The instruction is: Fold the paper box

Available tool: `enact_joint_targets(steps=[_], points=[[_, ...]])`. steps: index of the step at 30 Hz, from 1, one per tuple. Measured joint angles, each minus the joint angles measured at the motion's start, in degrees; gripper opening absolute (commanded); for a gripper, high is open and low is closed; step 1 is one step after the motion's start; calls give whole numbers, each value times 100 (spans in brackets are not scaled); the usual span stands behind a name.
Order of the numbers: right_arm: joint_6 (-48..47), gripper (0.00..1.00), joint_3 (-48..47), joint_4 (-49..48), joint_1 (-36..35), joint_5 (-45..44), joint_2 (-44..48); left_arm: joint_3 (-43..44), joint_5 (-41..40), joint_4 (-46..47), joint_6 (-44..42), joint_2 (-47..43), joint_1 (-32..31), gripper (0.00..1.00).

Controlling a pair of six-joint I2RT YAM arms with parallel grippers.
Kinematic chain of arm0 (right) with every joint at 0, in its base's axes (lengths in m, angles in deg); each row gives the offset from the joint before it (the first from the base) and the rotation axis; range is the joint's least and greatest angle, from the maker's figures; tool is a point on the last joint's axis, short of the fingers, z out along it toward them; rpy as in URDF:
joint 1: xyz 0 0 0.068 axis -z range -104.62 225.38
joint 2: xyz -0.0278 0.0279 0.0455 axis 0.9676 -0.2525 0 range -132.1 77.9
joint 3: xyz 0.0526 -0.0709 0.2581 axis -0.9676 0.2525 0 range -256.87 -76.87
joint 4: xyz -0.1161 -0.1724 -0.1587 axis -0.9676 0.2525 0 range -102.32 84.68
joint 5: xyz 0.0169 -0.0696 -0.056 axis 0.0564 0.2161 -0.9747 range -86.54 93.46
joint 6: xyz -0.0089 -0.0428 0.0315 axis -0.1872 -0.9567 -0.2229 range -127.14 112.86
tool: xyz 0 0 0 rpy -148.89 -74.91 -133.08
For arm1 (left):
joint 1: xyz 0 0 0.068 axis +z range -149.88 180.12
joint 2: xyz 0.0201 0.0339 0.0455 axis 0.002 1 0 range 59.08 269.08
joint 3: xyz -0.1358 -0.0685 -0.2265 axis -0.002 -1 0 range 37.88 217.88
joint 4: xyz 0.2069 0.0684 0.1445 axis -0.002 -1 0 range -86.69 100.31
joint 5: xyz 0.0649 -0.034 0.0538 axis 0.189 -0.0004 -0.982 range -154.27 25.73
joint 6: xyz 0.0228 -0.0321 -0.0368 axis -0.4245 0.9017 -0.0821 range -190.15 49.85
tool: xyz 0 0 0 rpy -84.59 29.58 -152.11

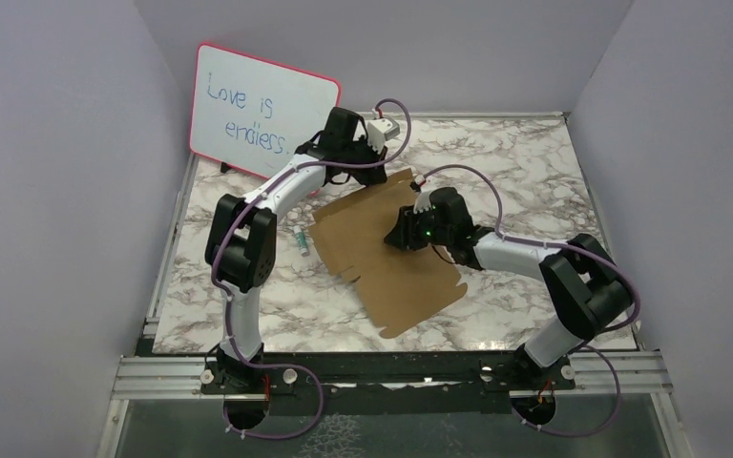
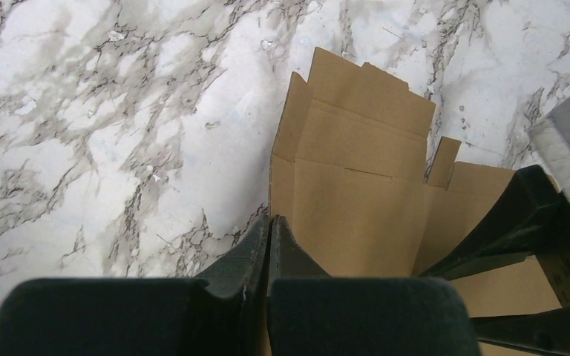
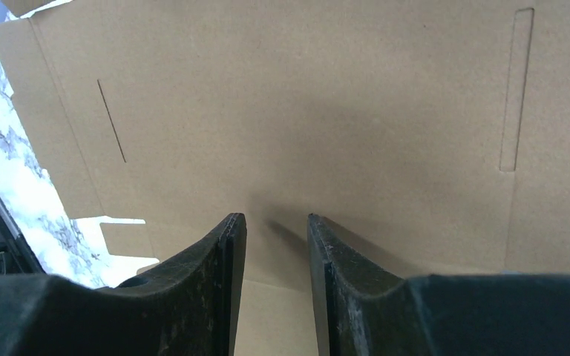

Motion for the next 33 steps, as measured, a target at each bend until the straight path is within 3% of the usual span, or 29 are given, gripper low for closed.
enact_joint_targets(steps=[33], points=[[647, 38, 4, -1445, -22, -570, -1342, -487, -315, 96, 155, -660, -551, 0]])
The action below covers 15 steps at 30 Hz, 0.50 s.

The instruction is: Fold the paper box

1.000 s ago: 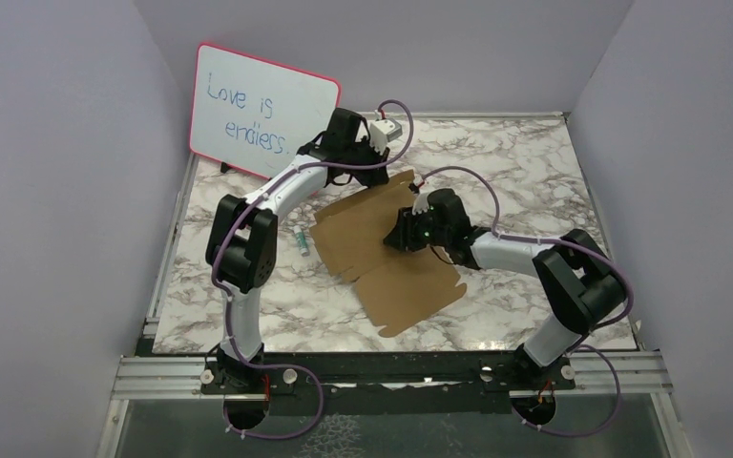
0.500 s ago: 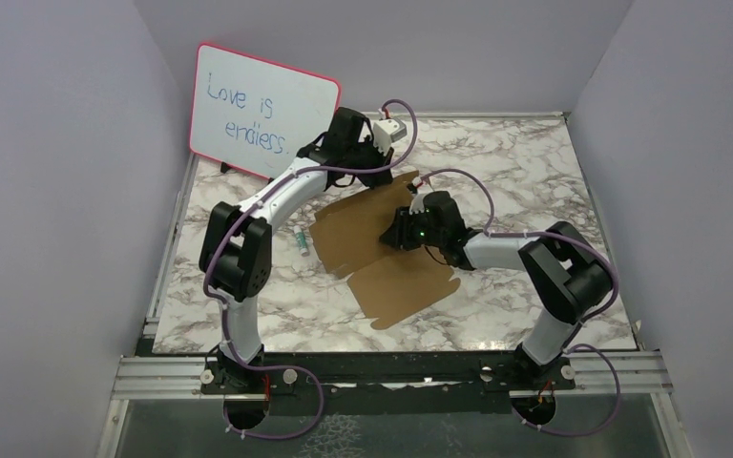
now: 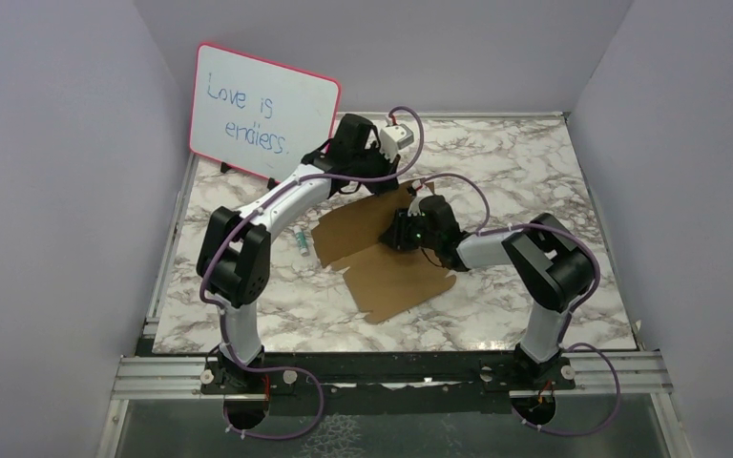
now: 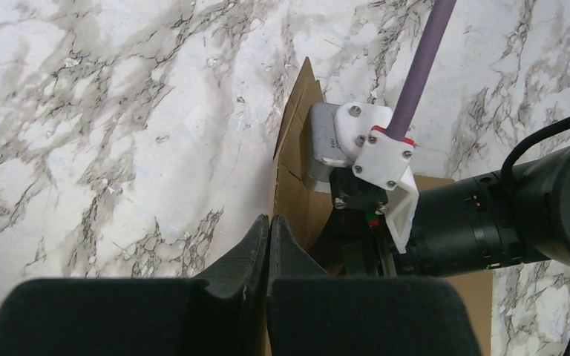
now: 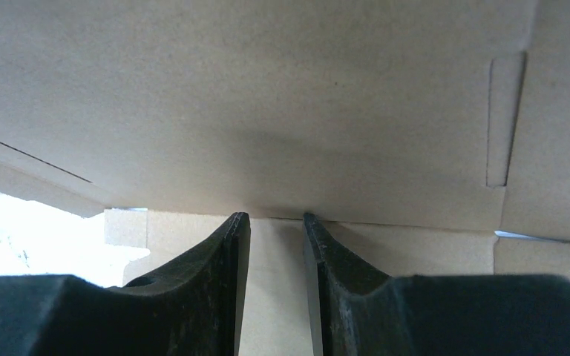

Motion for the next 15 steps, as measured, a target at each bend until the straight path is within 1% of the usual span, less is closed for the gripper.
enact_joint_targets(steps=[11, 15], points=[[55, 38, 4, -411, -9, -103, -162, -308, -319, 223, 76, -262, -249, 0], [52, 40, 111, -603, -26, -120, -157, -490, -514, 328, 85, -404, -304, 1]])
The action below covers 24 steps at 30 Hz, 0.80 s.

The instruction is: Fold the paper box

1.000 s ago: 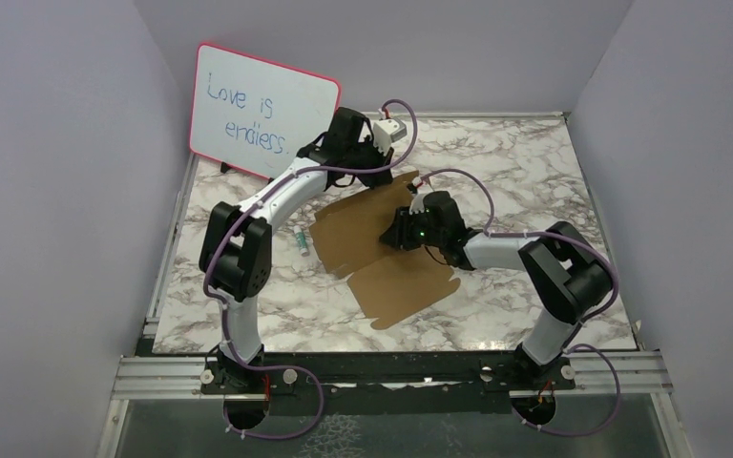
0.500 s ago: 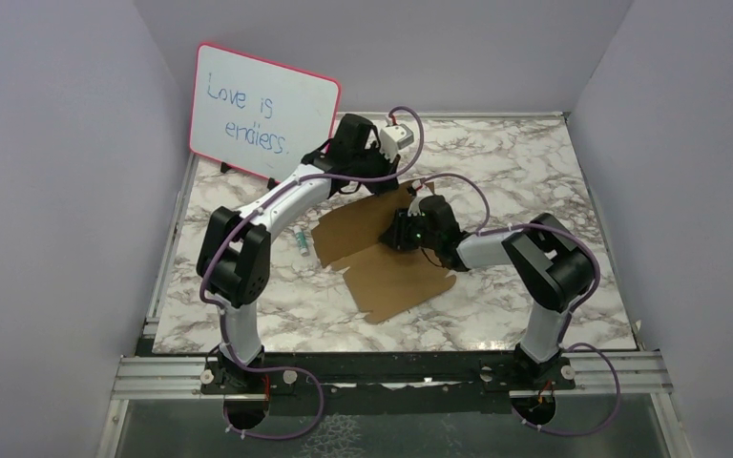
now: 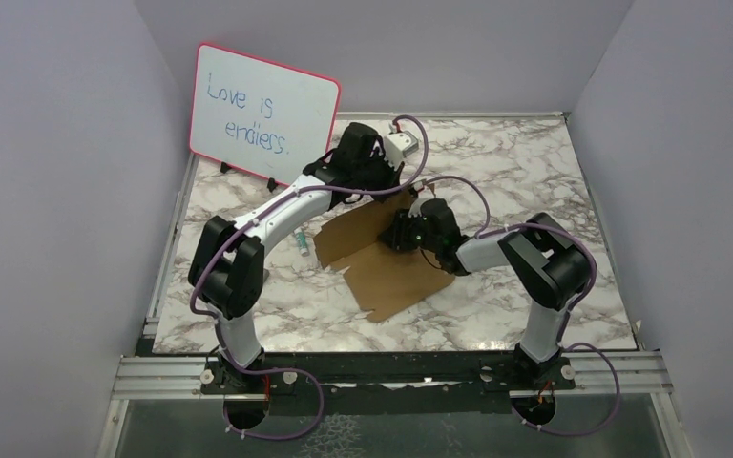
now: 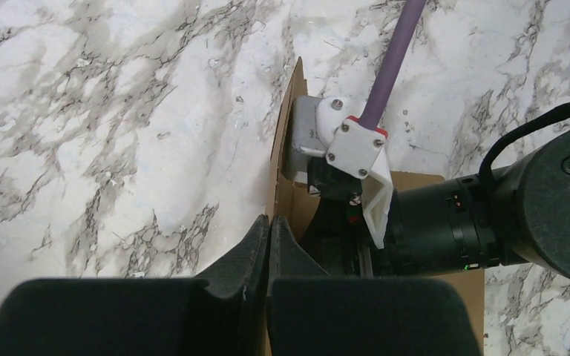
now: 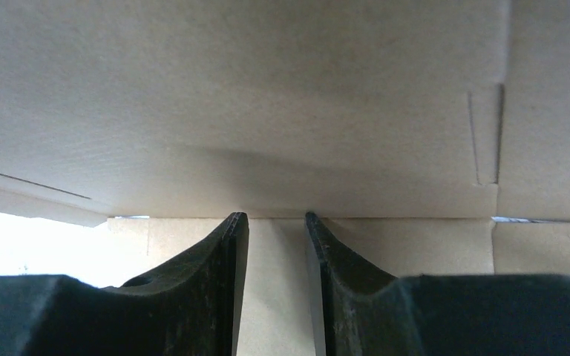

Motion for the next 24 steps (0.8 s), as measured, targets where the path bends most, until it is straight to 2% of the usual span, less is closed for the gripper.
enact_joint_targets(steps=[13, 24], points=[[-85, 43, 595, 81, 4, 4, 881, -70, -1255, -411, -68, -111, -90, 4], [26, 43, 1408, 417, 4, -2, 1453, -70, -1740, -544, 17, -111, -90, 2]])
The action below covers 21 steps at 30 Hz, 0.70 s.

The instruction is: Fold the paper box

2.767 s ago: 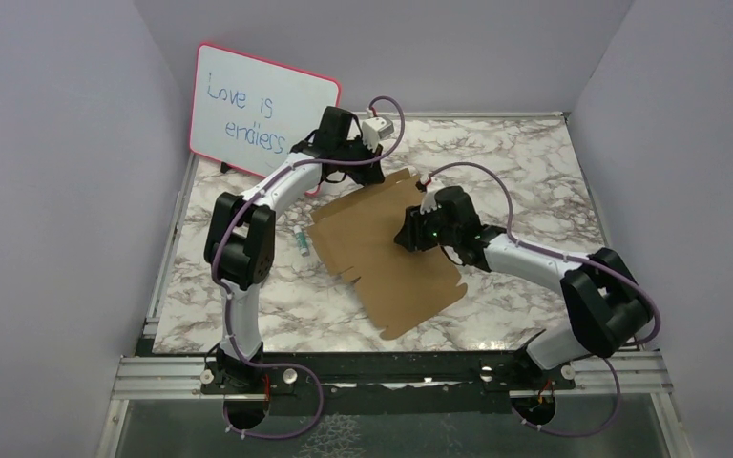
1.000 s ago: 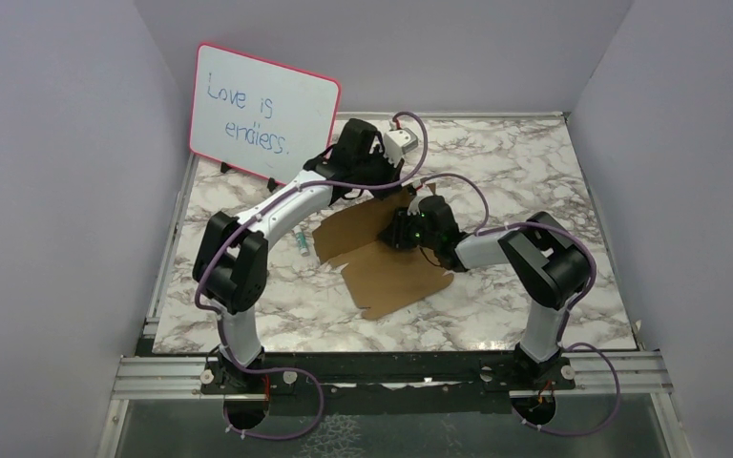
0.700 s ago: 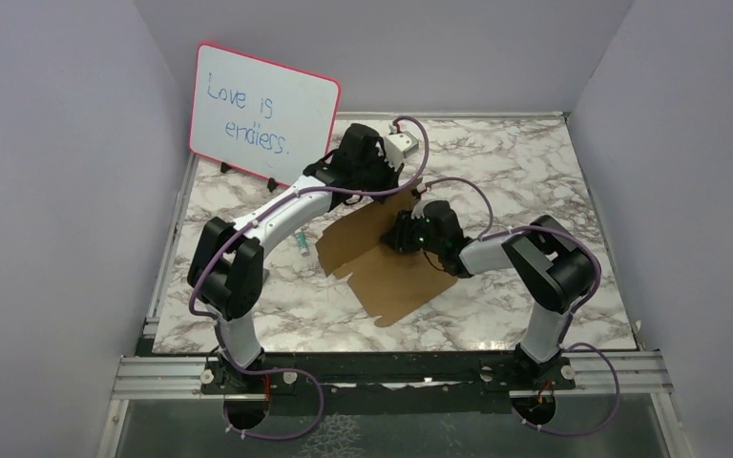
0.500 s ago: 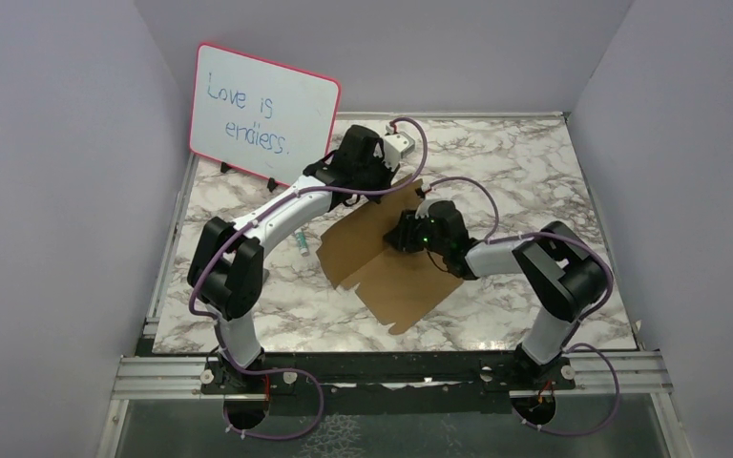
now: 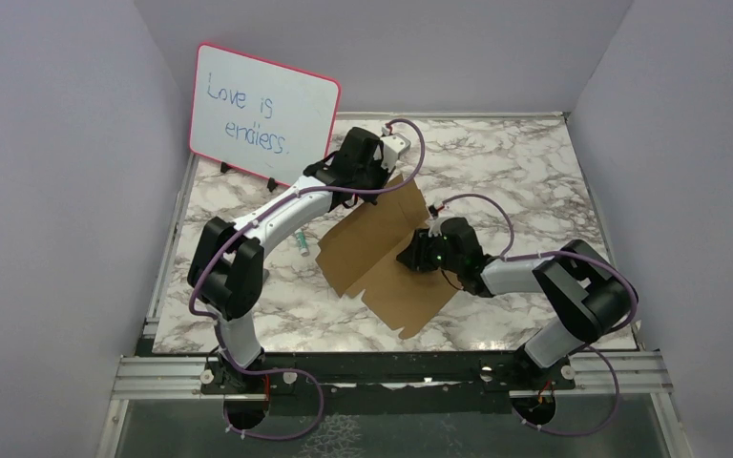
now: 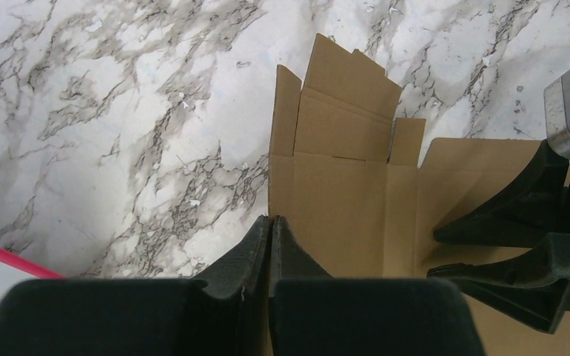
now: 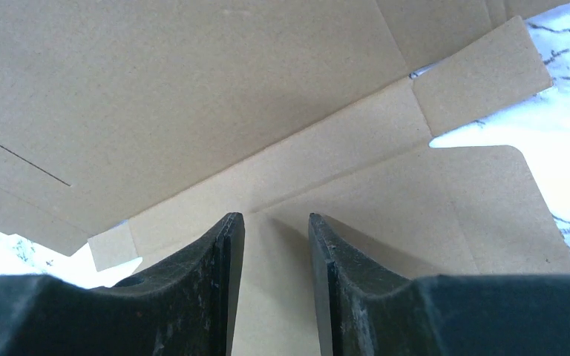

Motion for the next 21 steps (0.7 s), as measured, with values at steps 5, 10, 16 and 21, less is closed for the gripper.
enact_joint_targets(steps=[5, 10, 16, 21], points=[[127, 43, 175, -192, 0, 0, 57, 0, 11, -48, 136, 0, 0, 0], [258, 43, 223, -549, 7, 0, -103, 2, 164, -92, 323, -101, 0, 0], [369, 43, 155, -966, 11, 2, -398, 0, 448, -210, 509, -396, -61, 0], [404, 43, -37, -1110, 11, -15, -636, 0, 535, -216, 584, -518, -162, 0]])
